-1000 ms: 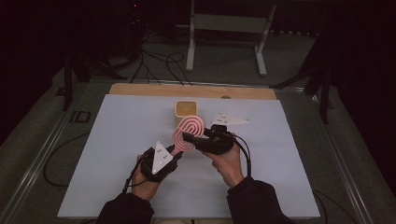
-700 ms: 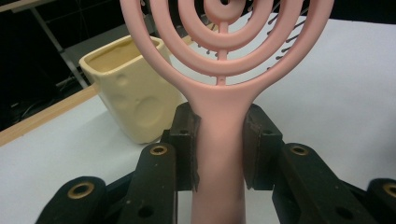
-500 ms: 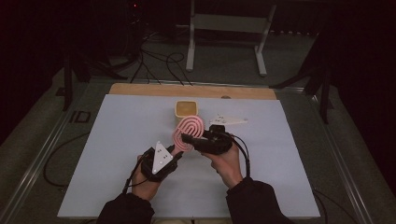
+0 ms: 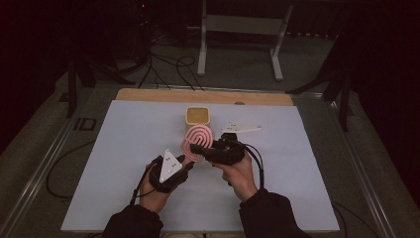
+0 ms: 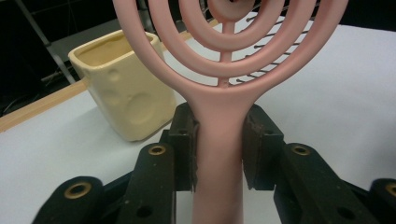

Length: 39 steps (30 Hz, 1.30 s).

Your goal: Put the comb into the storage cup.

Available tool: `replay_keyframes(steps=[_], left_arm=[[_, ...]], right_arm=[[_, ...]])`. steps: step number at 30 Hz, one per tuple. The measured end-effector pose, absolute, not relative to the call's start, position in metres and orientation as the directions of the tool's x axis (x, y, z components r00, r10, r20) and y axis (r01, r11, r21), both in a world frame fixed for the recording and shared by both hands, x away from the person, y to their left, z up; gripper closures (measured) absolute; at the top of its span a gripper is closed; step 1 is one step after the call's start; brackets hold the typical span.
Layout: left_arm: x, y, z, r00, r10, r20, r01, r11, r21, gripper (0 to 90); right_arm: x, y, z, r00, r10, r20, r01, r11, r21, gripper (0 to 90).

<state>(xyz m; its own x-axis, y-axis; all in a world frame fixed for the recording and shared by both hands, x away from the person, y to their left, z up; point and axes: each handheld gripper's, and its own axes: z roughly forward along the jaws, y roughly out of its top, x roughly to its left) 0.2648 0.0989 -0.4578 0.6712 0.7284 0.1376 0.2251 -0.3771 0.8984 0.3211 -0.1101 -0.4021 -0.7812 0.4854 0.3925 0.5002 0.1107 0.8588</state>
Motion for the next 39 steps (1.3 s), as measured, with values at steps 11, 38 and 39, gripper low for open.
replay_keyframes(steps=[11, 38, 39], left_arm=[[0.270, 0.104, -0.459, 0.654, 0.752, 0.087, 0.278, -0.345, 0.897, 47.7], [0.256, 0.184, -0.462, 0.527, 0.847, -0.071, 0.352, -0.141, 0.925, 0.1], [0.254, 0.189, -0.463, 0.524, 0.849, -0.070, 0.355, -0.143, 0.924, 0.1]], right_arm=[[0.322, -0.111, -0.404, -0.775, 0.495, 0.393, 0.491, 0.081, 0.867, 63.4], [0.328, -0.123, -0.403, -0.752, 0.520, 0.405, 0.496, 0.043, 0.867, 63.4], [0.328, -0.123, -0.403, -0.753, 0.520, 0.403, 0.496, 0.045, 0.867, 63.5]])
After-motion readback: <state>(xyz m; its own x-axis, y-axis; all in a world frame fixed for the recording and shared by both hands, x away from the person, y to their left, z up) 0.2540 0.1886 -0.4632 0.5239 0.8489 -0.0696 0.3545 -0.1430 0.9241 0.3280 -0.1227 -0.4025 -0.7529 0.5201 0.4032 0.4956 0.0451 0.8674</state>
